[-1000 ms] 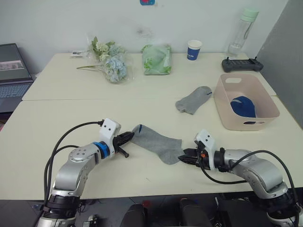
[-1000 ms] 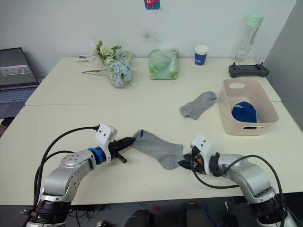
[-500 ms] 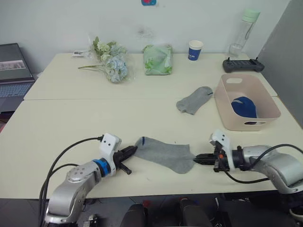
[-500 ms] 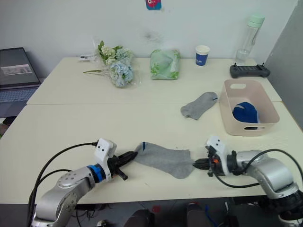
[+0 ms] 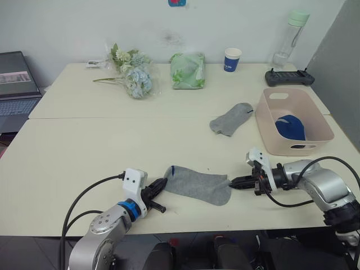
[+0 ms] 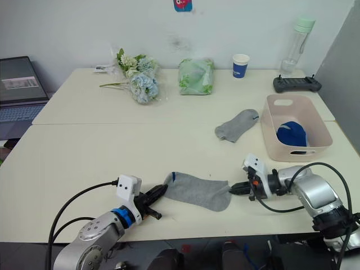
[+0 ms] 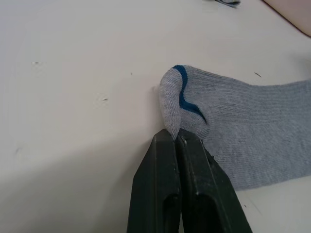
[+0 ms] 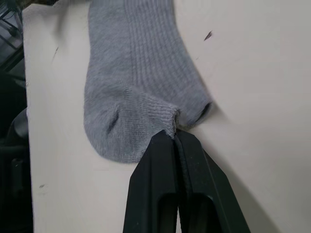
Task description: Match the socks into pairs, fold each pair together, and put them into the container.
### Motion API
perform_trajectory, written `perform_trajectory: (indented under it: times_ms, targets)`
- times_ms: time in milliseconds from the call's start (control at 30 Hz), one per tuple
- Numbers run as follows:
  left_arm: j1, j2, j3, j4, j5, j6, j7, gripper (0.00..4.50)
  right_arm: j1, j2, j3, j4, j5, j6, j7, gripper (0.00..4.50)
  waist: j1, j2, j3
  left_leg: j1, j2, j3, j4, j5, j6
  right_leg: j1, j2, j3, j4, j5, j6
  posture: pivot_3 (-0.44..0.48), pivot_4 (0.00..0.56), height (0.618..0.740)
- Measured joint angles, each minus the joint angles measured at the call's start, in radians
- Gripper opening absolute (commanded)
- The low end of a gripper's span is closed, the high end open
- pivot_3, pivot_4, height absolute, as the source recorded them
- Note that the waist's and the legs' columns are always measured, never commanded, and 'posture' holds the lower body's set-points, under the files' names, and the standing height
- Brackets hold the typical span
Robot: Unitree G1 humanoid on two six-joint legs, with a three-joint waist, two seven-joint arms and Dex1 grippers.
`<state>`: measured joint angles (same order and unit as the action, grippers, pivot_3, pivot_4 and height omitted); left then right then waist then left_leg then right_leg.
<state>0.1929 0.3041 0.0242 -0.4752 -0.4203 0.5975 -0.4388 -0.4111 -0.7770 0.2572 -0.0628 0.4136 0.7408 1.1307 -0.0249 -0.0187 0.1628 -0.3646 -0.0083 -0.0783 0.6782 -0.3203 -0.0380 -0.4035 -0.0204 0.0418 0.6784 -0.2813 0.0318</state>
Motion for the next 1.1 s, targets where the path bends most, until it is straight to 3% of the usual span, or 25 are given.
perform_trajectory:
  times_ms: [67, 167, 467, 533, 700, 833, 867, 933, 1100]
  targets:
    - [-0.007, -0.004, 0.001, 0.0, 0.0, -0.001, 0.011, 0.0, -0.002, -0.001, -0.002, 0.012, -0.008, -0.014, 0.0, 0.04, 0.002, 0.0, 0.0, 0.0, 0.0, 0.0, 0.0, 0.0, 0.0, 0.0, 0.0, 0.0, 0.0, 0.0, 0.0, 0.0, 0.15, 0.74]
    - [-0.018, -0.003, 0.002, 0.0, -0.001, -0.003, 0.014, 0.0, -0.001, -0.001, -0.006, 0.022, -0.017, -0.025, -0.003, 0.68, 0.001, 0.0, 0.0, 0.0, 0.0, 0.0, 0.0, 0.0, 0.0, 0.0, 0.0, 0.0, 0.0, 0.0, 0.0, 0.0, 0.15, 0.74]
    - [-0.029, 0.004, 0.003, 0.002, -0.005, -0.002, 0.008, 0.0, 0.0, 0.0, -0.053, 0.023, -0.018, -0.034, -0.024, 3.99, 0.001, 0.0, 0.0, 0.0, 0.0, 0.0, 0.0, 0.0, 0.0, 0.0, 0.0, 0.0, 0.0, 0.0, 0.0, 0.0, 0.15, 0.74]
    - [-0.028, 0.008, 0.003, 0.002, -0.009, -0.001, 0.003, 0.45, 0.014, -0.001, -0.06, 0.009, -0.015, -0.031, -0.023, 4.5, 0.001, 0.0, 0.0, 0.0, 0.0, 0.0, 0.0, 0.0, 0.0, 0.0, 0.0, 0.0, 0.0, 0.0, 0.0, 0.0, 0.15, 0.74]
    - [-0.009, 0.075, 0.092, -0.002, -0.078, 0.009, -0.044, 1.9, 0.08, -0.008, -0.176, -0.129, 0.06, 0.042, -0.065, 4.5, 0.002, 0.0, 0.0, 0.0, 0.001, -0.001, 0.0, 0.0, 0.0, -0.001, 0.0, -0.001, 0.001, 0.0, 0.0, 0.0, 0.15, 0.74]
    - [-0.103, 0.225, 0.224, 0.022, -0.156, 0.002, -0.172, 3.07, 0.108, 0.041, -0.237, -0.305, 0.117, 0.085, -0.157, 4.5, 0.0, 0.0, 0.0, 0.0, 0.001, -0.002, 0.0, 0.0, 0.0, 0.0, 0.001, -0.002, 0.001, 0.0, 0.0, 0.0, 0.15, 0.74]
    - [-0.125, 0.257, 0.23, 0.029, -0.168, -0.006, -0.216, 3.07, 0.112, 0.062, -0.231, -0.33, 0.116, 0.087, -0.181, 4.5, -0.001, 0.0, 0.0, 0.0, 0.0, -0.001, 0.0, 0.0, 0.0, 0.0, 0.001, -0.002, 0.001, 0.0, 0.0, 0.0, 0.15, 0.74]
    - [-0.182, 0.322, 0.206, 0.074, -0.158, -0.071, -0.327, 3.11, 0.119, 0.111, -0.195, -0.348, 0.069, 0.052, -0.254, 3.98, 0.0, 0.0, 0.0, 0.0, -0.001, 0.001, 0.0, 0.0, 0.0, 0.0, 0.001, -0.002, 0.0, 0.0, 0.0, 0.0, 0.15, 0.74]
    - [-0.326, 0.38, 0.017, 0.183, 0.007, -0.288, -0.505, 1.72, 0.128, 0.202, -0.063, -0.345, -0.084, -0.073, -0.374, 2.32, 0.001, 0.0, 0.0, 0.0, -0.002, 0.003, -0.001, 0.0, -0.001, -0.001, 0.0, -0.001, -0.001, 0.0, 0.0, 0.0, 0.15, 0.74]
